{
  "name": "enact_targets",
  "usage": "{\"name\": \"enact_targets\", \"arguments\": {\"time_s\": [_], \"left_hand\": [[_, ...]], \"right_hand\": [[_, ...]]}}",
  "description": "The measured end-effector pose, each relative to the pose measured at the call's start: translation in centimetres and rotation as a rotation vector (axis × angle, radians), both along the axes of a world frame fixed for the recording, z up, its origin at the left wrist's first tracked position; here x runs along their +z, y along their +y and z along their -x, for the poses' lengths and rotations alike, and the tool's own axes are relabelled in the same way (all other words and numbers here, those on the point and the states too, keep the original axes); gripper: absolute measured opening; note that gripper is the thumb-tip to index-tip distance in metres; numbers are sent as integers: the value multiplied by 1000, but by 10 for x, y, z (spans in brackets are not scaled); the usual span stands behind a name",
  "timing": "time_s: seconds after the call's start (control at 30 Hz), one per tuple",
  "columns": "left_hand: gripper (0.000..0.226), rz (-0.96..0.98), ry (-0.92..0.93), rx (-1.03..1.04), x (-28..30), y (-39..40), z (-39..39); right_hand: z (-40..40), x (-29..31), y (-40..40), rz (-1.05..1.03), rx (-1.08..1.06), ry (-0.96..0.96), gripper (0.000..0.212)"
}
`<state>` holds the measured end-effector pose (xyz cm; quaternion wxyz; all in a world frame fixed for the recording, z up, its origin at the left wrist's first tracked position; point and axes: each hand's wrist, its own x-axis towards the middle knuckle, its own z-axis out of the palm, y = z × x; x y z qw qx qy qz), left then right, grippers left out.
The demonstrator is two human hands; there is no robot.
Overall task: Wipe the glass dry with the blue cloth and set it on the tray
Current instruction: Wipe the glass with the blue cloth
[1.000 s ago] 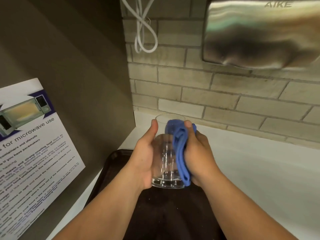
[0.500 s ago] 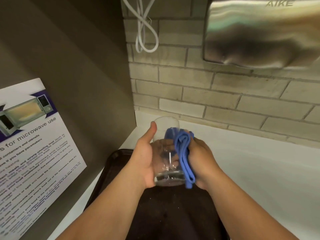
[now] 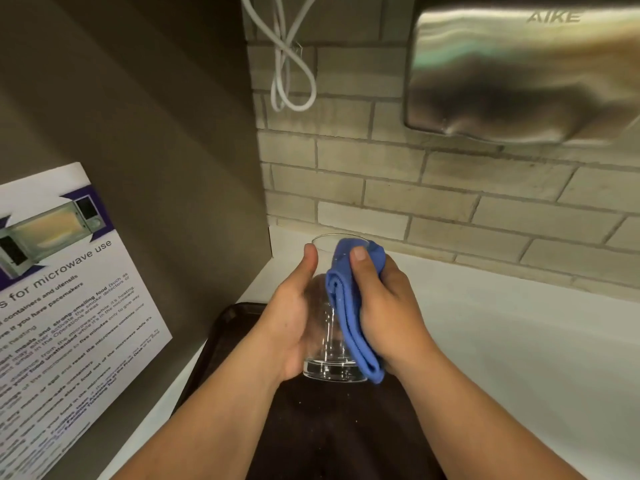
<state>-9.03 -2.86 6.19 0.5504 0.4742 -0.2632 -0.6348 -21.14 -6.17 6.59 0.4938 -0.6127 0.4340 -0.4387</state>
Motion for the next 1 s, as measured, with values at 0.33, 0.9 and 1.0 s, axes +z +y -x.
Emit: {"name": "enact_targets", "arguments": {"time_s": [0.33, 0.9, 1.0], "left_hand": [[75, 19, -4, 54, -6, 4, 7], [78, 43, 59, -56, -3, 7, 4], [63, 78, 65, -17, -3, 6, 5]], "right_hand": [[1, 4, -4, -36, -89, -3, 41], [3, 11, -4, 13, 2, 42, 43], [-2, 6, -2, 36, 10, 45, 41]]}}
